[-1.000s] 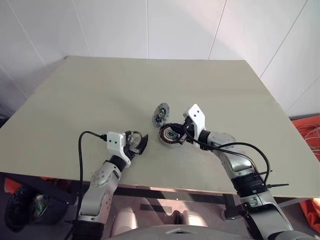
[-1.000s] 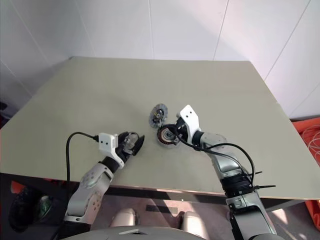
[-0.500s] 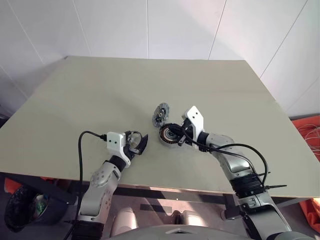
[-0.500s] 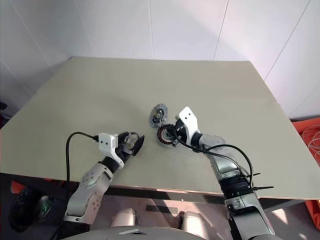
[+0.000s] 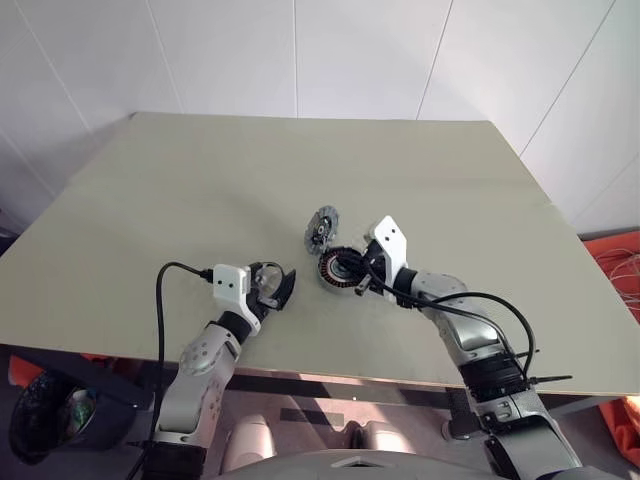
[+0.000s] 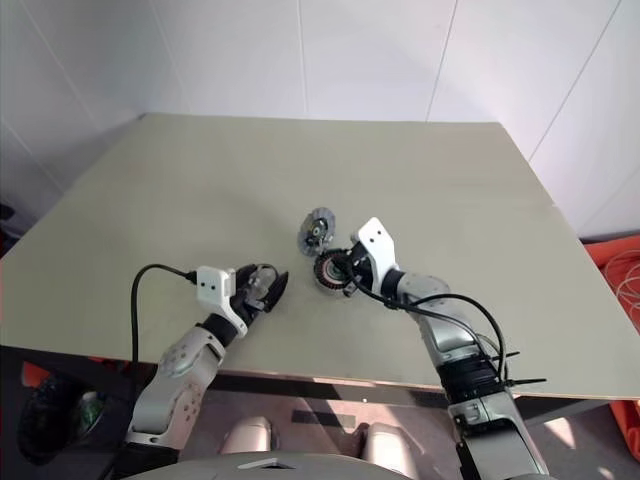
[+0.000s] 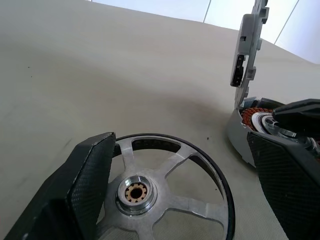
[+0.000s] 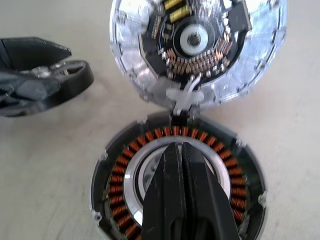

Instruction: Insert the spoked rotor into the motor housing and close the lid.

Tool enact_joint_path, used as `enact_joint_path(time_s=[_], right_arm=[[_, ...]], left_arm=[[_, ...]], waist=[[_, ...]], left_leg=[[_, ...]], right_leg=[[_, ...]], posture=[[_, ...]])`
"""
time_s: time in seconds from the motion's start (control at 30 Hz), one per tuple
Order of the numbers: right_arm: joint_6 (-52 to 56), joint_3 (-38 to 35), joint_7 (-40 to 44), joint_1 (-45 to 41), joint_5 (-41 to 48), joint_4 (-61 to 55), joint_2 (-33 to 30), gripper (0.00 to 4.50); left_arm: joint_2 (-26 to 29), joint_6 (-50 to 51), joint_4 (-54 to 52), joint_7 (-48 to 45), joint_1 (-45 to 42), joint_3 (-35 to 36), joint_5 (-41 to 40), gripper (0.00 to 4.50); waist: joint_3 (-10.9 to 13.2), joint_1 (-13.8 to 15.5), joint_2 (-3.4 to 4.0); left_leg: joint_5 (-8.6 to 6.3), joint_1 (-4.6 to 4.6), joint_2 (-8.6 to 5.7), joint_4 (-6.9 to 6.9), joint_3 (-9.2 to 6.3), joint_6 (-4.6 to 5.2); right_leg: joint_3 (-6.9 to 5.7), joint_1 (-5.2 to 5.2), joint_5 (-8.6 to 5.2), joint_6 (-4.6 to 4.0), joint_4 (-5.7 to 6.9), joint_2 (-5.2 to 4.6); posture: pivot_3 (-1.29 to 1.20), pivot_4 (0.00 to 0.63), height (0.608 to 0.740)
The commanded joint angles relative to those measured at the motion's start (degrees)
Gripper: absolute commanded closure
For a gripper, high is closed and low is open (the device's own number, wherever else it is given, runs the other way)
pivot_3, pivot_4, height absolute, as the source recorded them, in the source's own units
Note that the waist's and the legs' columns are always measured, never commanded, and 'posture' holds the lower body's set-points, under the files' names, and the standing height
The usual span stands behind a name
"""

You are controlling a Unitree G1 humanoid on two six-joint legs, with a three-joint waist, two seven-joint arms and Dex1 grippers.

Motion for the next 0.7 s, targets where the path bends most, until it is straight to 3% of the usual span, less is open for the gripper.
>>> enact_joint_path(time_s=[0.03,0.7], right_arm=[[0.62,-0.58,-1.04,0.45,0.42,-1.72,0.38,4.44],[-0.21,-1.83,-1.28,-3.16,1.11,-1.85,0.32,4.44]], left_arm=[[0.23,-0.09,-2.41,-0.06,-0.24,0.04,0.04,0.0],[0.01,0.18,-1.92,-0.06,-0.73,-0.08,-0.04,0.0]], waist=[[0.0,-0.01,-0.01],[0.0,-0.02,-0.02]], left_leg=[[0.0,0.0,0.01,0.0,0.0,0.0],[0.01,0.0,0.01,0.01,0.0,-0.01]], right_leg=[[0.0,0.01,0.0,0.0,0.01,0.0],[0.0,0.0,0.0,0.0,0.01,0.0]], posture=[[0.0,0.0,0.74],[0.0,0.0,0.74]])
